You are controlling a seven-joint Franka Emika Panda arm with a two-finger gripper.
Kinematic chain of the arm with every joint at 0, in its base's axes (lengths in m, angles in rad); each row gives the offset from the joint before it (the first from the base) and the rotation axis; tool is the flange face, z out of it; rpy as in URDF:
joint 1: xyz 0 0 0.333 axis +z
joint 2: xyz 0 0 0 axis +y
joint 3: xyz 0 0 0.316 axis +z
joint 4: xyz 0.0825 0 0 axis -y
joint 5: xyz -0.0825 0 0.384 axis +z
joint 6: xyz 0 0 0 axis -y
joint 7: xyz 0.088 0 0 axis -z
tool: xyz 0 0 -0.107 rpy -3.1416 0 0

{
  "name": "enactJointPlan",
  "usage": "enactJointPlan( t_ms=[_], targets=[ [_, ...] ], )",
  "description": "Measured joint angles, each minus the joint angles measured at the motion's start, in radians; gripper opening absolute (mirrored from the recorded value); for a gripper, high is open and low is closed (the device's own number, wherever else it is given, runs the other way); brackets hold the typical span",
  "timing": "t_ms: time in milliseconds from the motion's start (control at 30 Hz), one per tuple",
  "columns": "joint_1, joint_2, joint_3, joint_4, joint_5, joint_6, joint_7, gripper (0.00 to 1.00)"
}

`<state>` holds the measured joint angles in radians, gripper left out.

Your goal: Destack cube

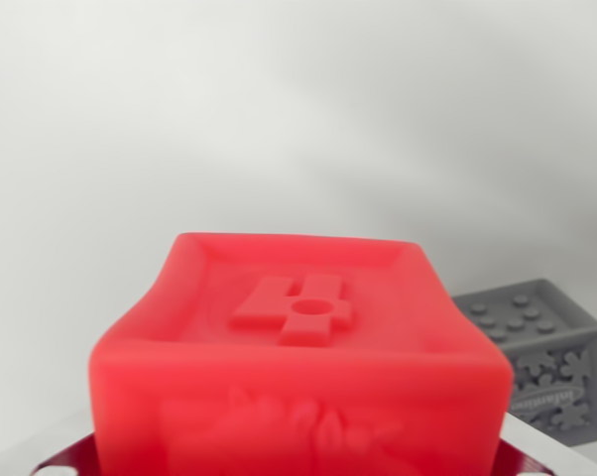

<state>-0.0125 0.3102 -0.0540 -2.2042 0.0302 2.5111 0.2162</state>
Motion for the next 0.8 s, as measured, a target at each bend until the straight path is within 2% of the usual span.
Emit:
enactJointPlan(
  t_ms=[800],
  targets=[
    [0.083, 0.018, 0.0, 0.001, 0.0, 0.016, 0.195, 0.0]
  ],
)
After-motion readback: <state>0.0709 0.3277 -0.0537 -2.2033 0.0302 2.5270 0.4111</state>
